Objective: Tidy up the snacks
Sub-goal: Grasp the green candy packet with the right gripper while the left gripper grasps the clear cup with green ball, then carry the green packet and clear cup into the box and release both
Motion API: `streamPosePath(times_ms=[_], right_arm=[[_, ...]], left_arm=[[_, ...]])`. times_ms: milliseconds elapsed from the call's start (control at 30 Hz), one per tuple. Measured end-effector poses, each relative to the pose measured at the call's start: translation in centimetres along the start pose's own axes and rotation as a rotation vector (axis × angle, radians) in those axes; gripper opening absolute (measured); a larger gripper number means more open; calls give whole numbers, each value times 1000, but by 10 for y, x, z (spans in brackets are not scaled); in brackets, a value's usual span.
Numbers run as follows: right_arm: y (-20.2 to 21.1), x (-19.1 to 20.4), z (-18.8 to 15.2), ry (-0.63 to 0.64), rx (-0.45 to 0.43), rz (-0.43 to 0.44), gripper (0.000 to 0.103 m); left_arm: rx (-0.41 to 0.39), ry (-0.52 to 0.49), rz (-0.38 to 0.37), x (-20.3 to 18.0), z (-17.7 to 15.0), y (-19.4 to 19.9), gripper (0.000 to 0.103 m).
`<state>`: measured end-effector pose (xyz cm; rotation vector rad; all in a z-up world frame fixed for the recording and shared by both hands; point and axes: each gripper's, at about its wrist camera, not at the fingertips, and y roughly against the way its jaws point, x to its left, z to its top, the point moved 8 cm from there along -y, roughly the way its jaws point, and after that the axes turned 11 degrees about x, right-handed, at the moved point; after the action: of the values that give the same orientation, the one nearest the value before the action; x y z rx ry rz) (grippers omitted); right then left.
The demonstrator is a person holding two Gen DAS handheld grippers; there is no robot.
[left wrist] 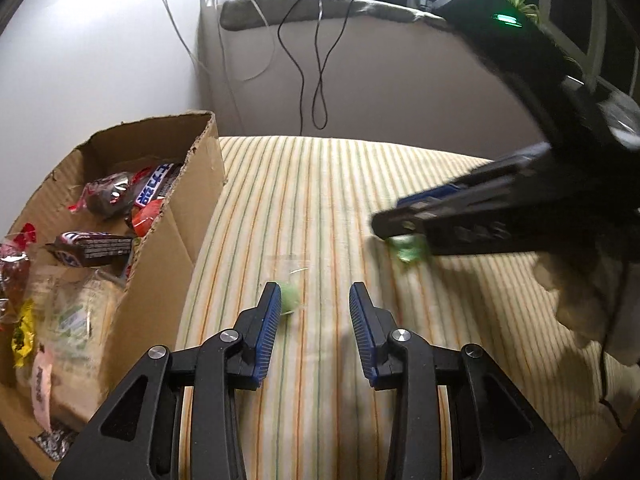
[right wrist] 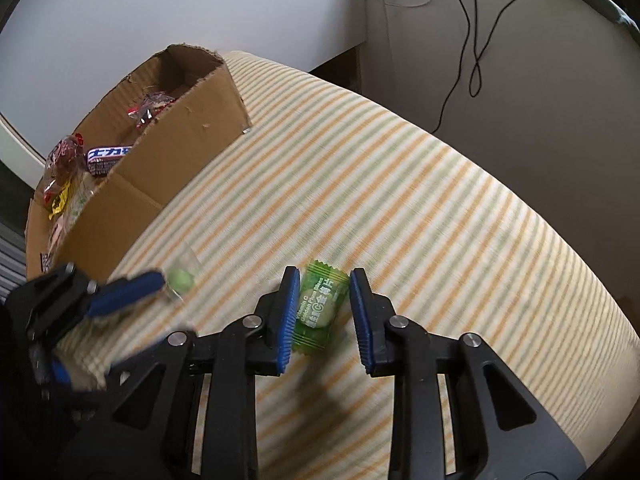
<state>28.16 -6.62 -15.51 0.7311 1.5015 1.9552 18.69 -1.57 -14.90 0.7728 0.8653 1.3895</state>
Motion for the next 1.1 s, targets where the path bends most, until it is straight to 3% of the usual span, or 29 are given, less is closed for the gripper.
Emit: streamPosePath(times_ms=[133,200,733,800,933,1033,1100], right_arm=[[3,-1,-8,10,-6,-8,27],[4,-2,-11,13,-13,-15,27],[23,-7,-62,-31,-41,-55,21],[28,-9,-66,-48,-45,-54,9],[28,-14,-70,-69,-44,-55,9],[29,-14,-76,-65,-55,11,9],[30,-19,-80,-91,-54,28,16]], left_arm=[[41,23,-28,5,1,-14,33],[48,15,-46,3,3,-17,19],[23,7,-83,-3,1,-2,18],[14,11,-101,-2,-3,5,18],[6,15,-128,-5,-14,17,18],[7,7,-137,-9,-22,23,18],[5,13,-149,-9,-28,29,18]])
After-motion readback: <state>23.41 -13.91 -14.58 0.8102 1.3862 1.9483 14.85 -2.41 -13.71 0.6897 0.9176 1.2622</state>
